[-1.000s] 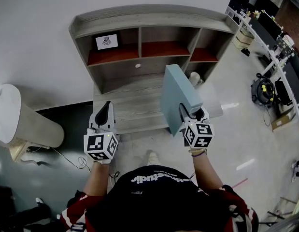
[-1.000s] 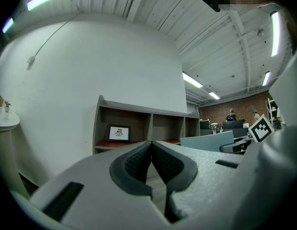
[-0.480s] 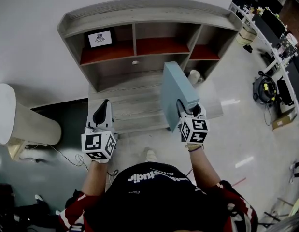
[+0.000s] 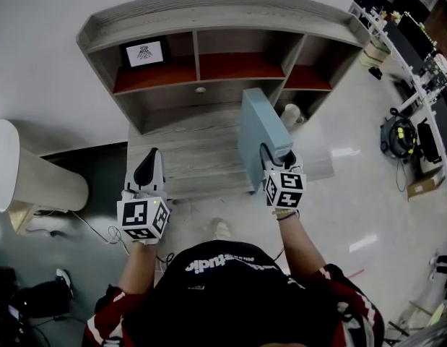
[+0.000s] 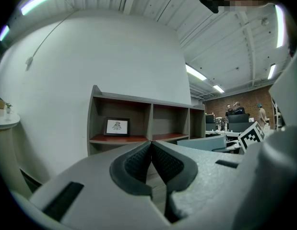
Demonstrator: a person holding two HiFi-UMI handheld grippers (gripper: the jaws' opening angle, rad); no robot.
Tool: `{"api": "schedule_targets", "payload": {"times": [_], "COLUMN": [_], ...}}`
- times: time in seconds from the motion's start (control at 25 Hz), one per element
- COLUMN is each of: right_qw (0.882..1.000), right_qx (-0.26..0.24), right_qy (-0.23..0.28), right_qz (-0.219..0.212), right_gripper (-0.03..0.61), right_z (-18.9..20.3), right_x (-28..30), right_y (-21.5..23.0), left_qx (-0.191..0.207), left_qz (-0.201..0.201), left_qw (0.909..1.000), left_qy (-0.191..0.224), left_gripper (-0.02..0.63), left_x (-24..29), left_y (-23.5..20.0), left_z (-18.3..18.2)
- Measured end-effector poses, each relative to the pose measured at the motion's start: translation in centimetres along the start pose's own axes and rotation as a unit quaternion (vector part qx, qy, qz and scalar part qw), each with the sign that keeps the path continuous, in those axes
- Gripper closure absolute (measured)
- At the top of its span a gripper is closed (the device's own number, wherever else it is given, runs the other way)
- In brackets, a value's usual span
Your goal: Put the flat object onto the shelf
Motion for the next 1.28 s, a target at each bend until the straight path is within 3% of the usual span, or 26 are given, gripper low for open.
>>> {"api": "schedule_targets", "payload": {"times": [0.6, 1.28], "right_qw": [1.000, 1.000], "right_qx": [-0.003, -0.017], "right_qy": [0.001, 0.017], "right_qz": [0.000, 0.012], "right_gripper": [0.301, 0.299], "right_z": [0.7, 0.5], "right_x": [4.0, 8.2], "right_y": [2.7, 4.0], "left_qx": [-0.003, -0.003], "left_qz": [-0.029, -0.036], "left_qw": [0.9995, 0.9993], "left_qy": [-0.009, -0.012], "left_gripper": [0.607, 0.607], "left_x": [1.5, 3.3], "left_y": [-0.3, -0.5], "left_z": [0.9, 1.0]}}
Point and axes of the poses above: the fingertips, and each gripper's own axes: x forward along the fingers, y to its right, z out of its underside, the point moved 2 cm from there along -x, backward along the fingers, and after that the axes turned 8 degrees about -z, right-handed, at the moved point
